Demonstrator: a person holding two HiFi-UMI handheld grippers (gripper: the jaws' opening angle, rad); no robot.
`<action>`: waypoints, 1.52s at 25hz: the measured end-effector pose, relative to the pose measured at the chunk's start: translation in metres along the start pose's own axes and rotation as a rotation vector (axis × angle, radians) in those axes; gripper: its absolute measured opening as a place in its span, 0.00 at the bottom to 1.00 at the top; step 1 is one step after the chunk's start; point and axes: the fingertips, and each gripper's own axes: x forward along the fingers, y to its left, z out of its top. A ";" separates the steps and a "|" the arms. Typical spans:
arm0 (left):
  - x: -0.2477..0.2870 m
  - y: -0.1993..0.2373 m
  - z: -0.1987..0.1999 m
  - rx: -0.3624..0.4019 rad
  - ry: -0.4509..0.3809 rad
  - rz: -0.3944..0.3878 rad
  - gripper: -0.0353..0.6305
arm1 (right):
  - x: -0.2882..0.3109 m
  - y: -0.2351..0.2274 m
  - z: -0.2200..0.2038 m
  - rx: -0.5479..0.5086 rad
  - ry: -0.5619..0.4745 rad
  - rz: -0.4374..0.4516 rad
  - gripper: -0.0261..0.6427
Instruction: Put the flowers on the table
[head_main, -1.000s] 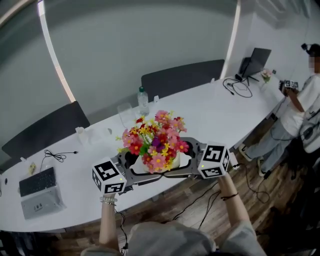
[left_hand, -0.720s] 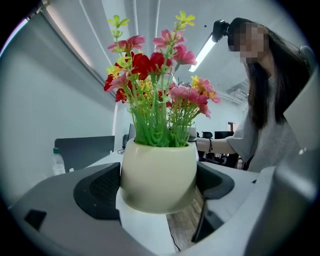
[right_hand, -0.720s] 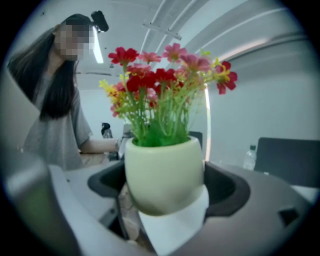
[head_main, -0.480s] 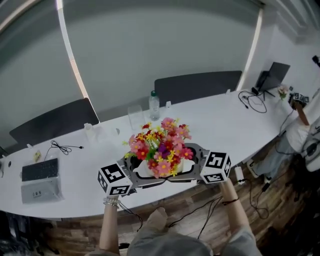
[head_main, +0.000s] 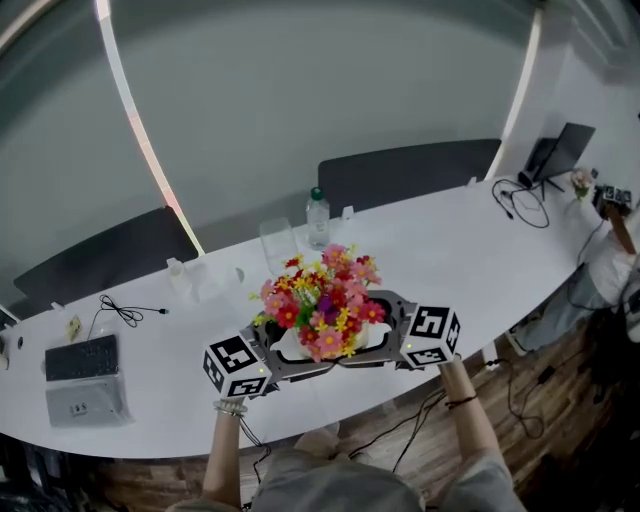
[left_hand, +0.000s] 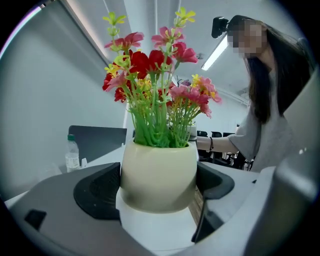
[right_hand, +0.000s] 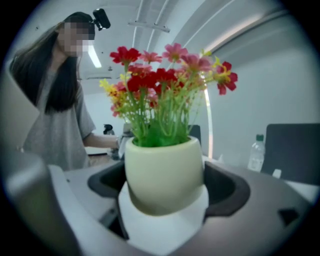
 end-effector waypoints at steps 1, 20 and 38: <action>0.001 0.006 -0.003 -0.001 0.004 0.000 0.74 | 0.003 -0.006 -0.003 0.002 0.010 0.002 0.74; 0.037 0.057 -0.044 -0.052 0.073 0.053 0.74 | 0.011 -0.062 -0.052 0.028 0.089 0.080 0.74; 0.058 0.110 -0.110 -0.097 0.159 0.091 0.74 | 0.043 -0.114 -0.113 0.018 0.152 0.123 0.74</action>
